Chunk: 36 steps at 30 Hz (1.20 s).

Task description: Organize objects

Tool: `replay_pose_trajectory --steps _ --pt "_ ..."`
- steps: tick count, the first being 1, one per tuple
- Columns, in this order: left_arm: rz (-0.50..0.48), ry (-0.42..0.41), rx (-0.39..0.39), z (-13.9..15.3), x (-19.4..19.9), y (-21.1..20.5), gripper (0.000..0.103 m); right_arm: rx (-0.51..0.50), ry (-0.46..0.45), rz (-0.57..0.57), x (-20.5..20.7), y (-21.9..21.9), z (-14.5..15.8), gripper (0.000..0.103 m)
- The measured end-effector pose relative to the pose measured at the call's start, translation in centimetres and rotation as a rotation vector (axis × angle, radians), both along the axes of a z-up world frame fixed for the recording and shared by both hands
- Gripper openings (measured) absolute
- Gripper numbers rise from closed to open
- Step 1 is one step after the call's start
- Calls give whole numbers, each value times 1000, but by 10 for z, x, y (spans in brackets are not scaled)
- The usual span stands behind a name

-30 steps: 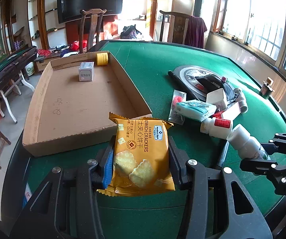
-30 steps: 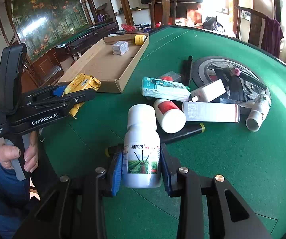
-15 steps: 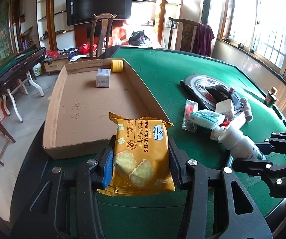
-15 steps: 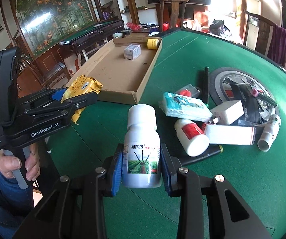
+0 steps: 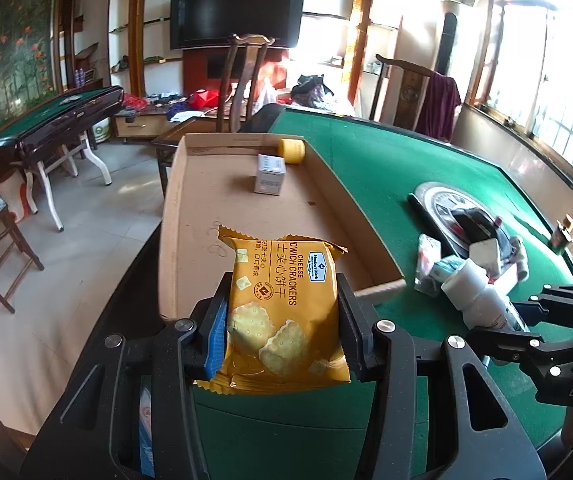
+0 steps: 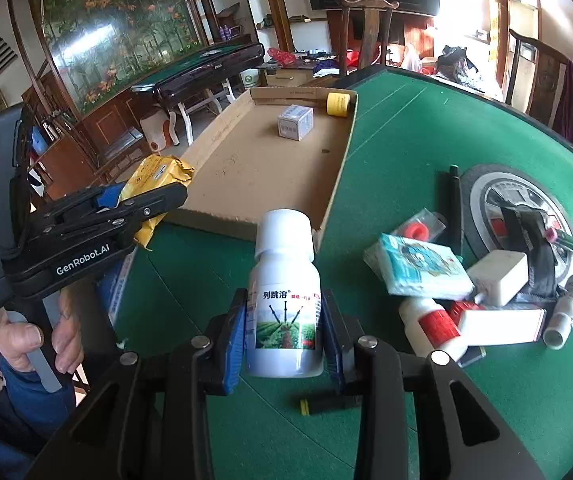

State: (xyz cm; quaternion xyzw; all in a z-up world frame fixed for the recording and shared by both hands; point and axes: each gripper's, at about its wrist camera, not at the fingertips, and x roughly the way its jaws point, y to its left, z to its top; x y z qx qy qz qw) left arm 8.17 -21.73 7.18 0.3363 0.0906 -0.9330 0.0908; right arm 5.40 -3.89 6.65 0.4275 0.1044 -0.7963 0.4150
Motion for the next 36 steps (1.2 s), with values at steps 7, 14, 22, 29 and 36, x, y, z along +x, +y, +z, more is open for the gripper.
replay_pose_trajectory --steps 7,14,22,29,36 --pt "28 -2 22 7 -17 -25 46 -13 5 -31 -28 -38 4 34" --pt "72 -27 41 -1 -38 -46 46 5 -26 -75 -64 -93 -22 34" --pt "100 -116 65 -30 -60 -60 47 19 -56 -65 -62 -111 -43 34" --pt "58 -138 55 -40 -35 -39 47 22 -79 -7 -34 -88 -41 34" --pt "24 -133 39 -37 -8 -17 46 14 -104 45 -4 -60 -39 34"
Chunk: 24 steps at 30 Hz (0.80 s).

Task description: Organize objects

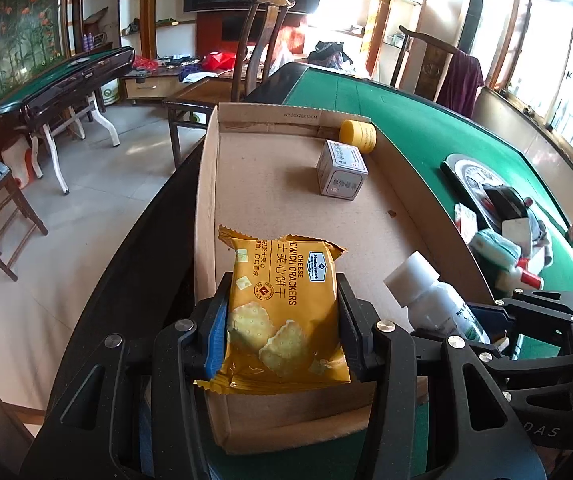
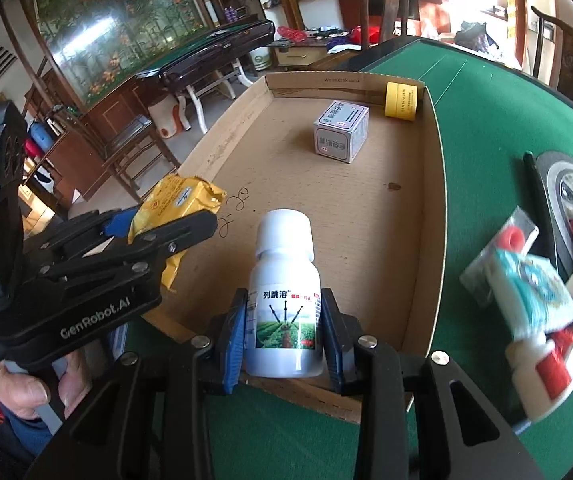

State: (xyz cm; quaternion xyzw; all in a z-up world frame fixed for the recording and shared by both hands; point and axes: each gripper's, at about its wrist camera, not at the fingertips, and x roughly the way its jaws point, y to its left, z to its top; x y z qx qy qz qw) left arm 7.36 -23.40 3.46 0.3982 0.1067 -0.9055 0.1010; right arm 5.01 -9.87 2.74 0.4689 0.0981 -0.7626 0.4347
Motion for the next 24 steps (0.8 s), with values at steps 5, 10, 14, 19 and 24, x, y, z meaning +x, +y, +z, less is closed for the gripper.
replay_pose_trajectory --steps 5,10,14,19,24 --pt "-13 28 12 21 -7 3 46 -59 29 -56 -14 11 24 34" --pt "14 41 47 48 -47 -10 46 -95 28 -134 -53 1 50 34" --pt "49 21 92 55 -90 -26 46 -90 17 -188 -85 -12 54 34" --pt "105 -27 134 54 -135 -48 47 -44 21 -215 -112 -40 54 34" --pt "152 -99 202 28 -173 -72 47 14 2 -227 -145 -73 44 34"
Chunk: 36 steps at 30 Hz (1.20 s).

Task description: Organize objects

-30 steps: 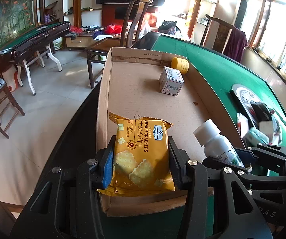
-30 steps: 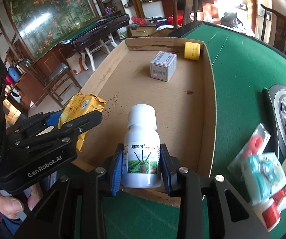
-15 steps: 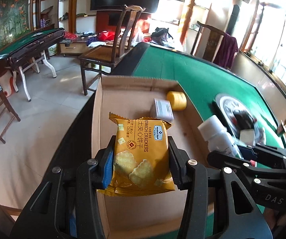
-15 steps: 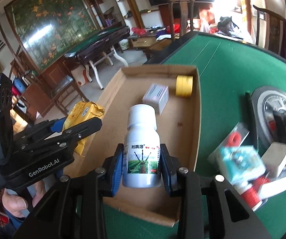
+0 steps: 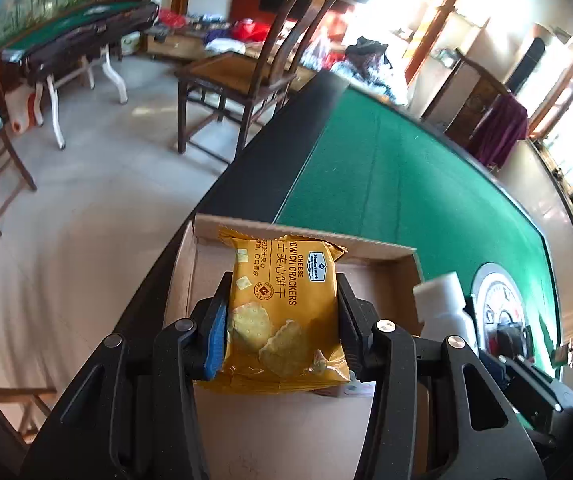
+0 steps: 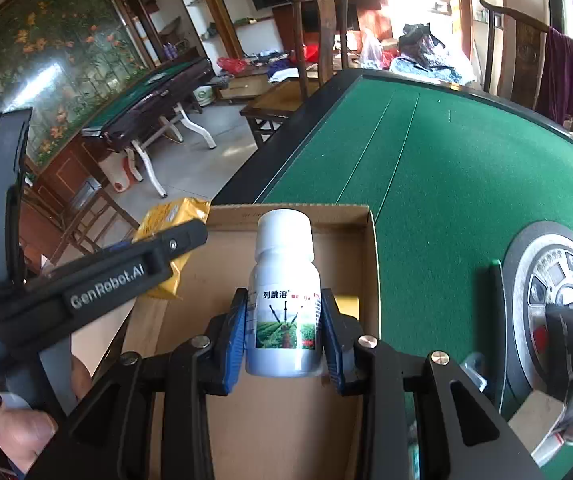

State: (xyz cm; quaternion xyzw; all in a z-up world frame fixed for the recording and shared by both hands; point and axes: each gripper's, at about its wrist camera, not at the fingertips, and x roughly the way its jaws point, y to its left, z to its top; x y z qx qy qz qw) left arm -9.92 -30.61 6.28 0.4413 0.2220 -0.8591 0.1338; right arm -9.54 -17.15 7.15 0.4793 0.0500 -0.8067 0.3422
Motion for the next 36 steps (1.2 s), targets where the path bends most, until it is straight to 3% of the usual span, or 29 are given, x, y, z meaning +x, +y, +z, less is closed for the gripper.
replay_pose_trajectory --steps 8,16,19,29,36 --pt "-29 -52 10 -39 -8 1 47 45 -64 -21 -31 -15 -37 34" --pt "-2 -54 -58 -42 -4 7 46 50 -86 -51 -44 -17 -52 34" --pt "-1 -54 -50 -43 -4 6 46 46 -94 -52 -50 -17 -55 34" --pt "-1 -53 -42 -44 -9 4 46 11 -59 -48 -42 -3 -38 35" --pt "-14 -11 -9 -36 -5 4 46 -71 -45 -62 -24 26 -19 34"
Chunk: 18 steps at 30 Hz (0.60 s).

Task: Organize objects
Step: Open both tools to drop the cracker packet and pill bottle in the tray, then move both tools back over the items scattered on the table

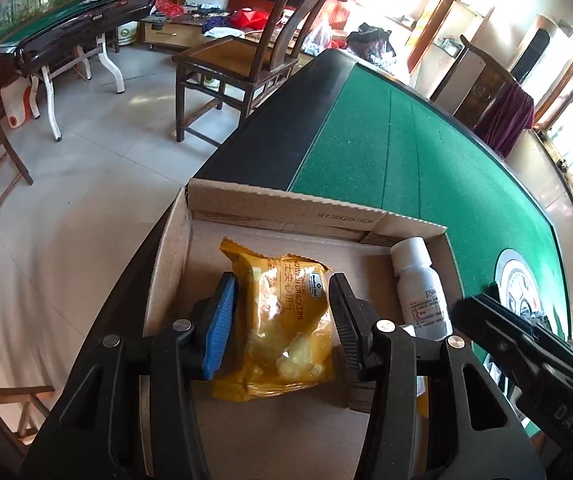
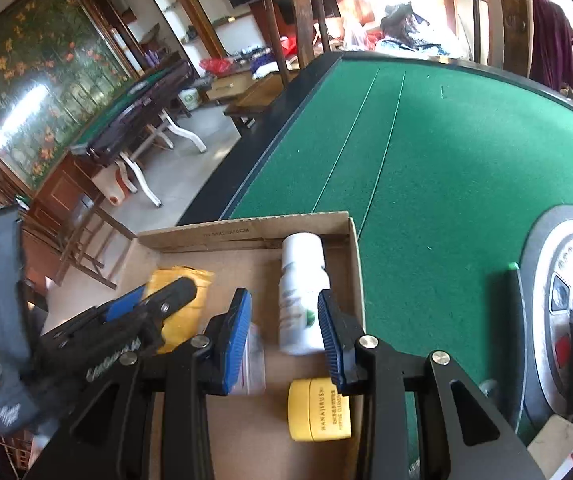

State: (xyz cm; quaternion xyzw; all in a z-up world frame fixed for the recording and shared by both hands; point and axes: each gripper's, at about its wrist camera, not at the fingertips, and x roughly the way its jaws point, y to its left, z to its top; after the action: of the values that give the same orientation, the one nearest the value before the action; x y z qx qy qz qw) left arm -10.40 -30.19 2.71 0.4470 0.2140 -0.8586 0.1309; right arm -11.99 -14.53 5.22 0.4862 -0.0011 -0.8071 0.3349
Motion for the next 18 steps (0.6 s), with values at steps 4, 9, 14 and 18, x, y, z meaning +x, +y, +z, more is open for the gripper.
replay_pose_trajectory --steps 4,9,14,18 --pt "-20 11 -15 3 -1 7 46 -61 5 13 14 25 12 34" --pt "-62 60 -18 15 5 14 46 -130 14 40 37 67 24 34" --pt "-105 159 -53 36 17 28 46 -157 37 21 63 133 19 34" --pt "-177 206 -73 47 23 46 46 -184 28 -35 70 180 13 34"
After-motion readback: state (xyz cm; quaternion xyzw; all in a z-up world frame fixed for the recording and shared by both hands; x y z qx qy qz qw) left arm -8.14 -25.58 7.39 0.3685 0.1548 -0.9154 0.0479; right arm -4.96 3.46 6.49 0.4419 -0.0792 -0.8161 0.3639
